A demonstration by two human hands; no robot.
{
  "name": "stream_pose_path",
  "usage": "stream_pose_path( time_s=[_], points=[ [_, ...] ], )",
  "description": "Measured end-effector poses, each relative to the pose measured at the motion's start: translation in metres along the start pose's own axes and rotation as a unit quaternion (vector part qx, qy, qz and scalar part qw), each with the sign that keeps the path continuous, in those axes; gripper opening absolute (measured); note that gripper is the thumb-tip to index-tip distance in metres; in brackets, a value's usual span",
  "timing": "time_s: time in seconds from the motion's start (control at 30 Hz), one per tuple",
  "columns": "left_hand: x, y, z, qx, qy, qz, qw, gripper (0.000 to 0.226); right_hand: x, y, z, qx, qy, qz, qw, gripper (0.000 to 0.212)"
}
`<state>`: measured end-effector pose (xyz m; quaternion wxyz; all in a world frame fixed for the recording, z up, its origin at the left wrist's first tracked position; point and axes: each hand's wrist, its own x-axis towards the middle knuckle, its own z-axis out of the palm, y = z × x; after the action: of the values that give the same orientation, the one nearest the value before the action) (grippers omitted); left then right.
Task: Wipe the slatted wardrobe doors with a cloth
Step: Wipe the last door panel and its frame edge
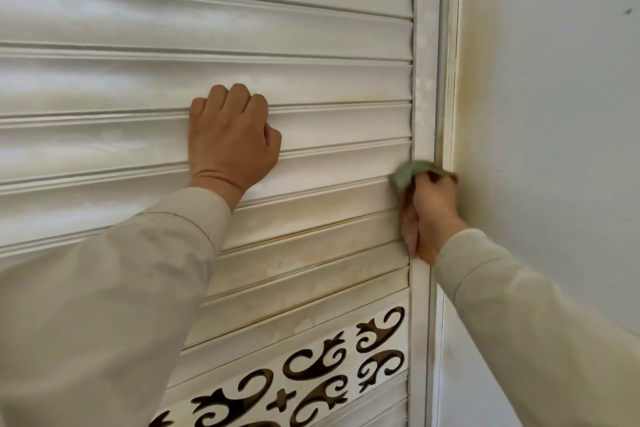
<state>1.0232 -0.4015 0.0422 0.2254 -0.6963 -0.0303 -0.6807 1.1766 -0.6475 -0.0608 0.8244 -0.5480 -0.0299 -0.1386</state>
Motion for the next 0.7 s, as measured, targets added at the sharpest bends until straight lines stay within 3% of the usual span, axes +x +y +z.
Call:
stream_pose_path(
  time_s=[0.13,0.23,0.33,0.5,0.7],
  points=[
    [0.001,0.001,0.0,-0.002,-0.002,0.002,1.0,0.011,0.027,-0.003,-0.003,0.028,-0.02,-0.017,0.999,0.021],
    [0.0,-0.001,0.0,0.008,0.002,0.002,1.0,0.01,0.021,0.053,-0.024,0.035,-0.005,0.064,0.997,0.018],
    [-0.002,-0.001,0.001,0.003,-0.001,0.001,1.0,0.011,-0.008,0.085,-0.044,0.037,0.038,0.137,0.989,0.028],
    [-0.001,0.0,0.002,0.009,0.002,0.003,1.0,0.01,-0.017,0.072,-0.039,-0.008,0.007,0.204,0.979,0.026],
    [-0.001,0.001,0.003,-0.003,0.0,0.002,1.0,0.011,-0.022,0.006,0.022,-0.042,-0.038,0.09,0.994,0.031]
  ],
)
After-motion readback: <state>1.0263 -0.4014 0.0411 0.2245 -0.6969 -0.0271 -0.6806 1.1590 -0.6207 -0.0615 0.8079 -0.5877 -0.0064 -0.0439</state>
